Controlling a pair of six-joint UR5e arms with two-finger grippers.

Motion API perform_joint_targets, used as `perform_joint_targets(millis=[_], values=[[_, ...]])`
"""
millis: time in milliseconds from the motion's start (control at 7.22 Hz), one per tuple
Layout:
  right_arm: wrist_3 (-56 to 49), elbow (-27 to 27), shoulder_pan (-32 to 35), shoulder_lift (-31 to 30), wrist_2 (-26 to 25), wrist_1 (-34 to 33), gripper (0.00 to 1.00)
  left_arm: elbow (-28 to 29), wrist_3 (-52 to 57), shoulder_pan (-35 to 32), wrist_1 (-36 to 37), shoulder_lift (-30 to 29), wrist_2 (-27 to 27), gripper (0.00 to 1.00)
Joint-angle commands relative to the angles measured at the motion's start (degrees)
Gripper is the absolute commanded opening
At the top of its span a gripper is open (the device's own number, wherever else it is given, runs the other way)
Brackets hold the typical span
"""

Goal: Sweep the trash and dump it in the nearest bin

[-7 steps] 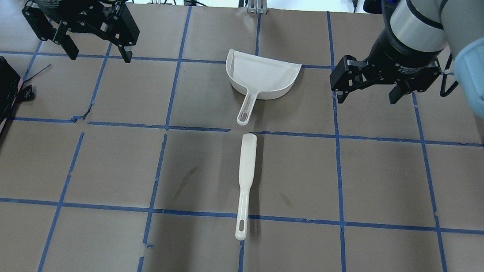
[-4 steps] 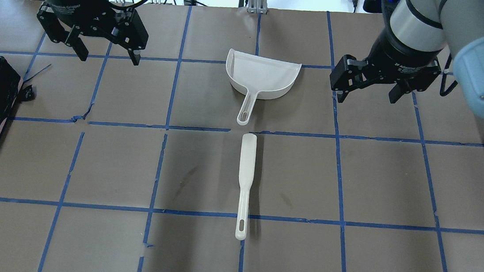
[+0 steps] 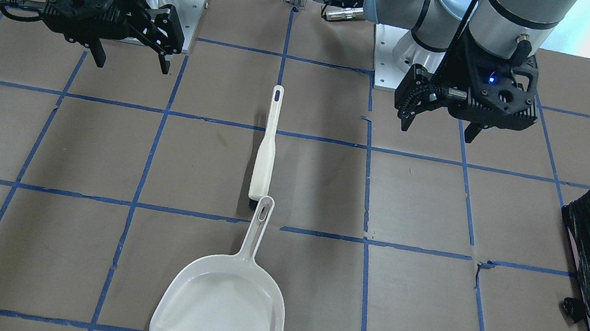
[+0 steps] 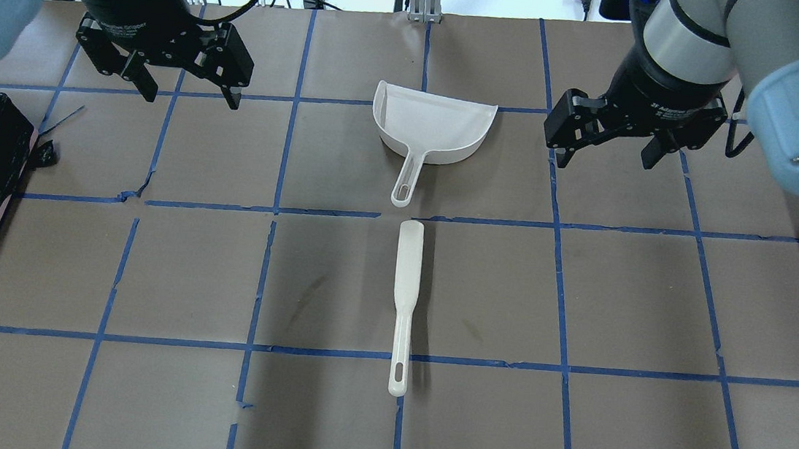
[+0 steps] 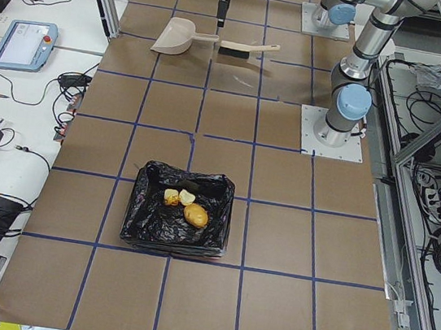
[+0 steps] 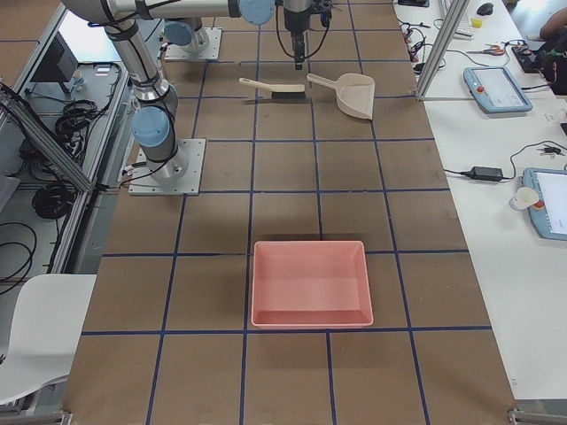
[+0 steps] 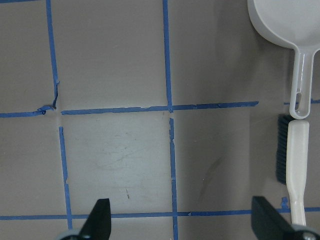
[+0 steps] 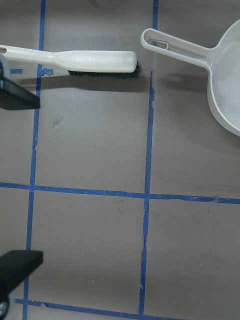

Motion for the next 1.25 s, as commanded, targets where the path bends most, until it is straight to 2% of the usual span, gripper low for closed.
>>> perform_joint_targets(millis=[0,1109], values=[[0.0,-0.04,0.0,-0.14,0.09,-0.08,1.0,0.01,-0.8,-0.24,0.23,0.35,-0.42,1.0],[-0.09,0.22,0.0,-0.05,0.09,0.01,1.0,0.11,-0.8,-0.24,1.46,-1.06,-0.16,1.0]])
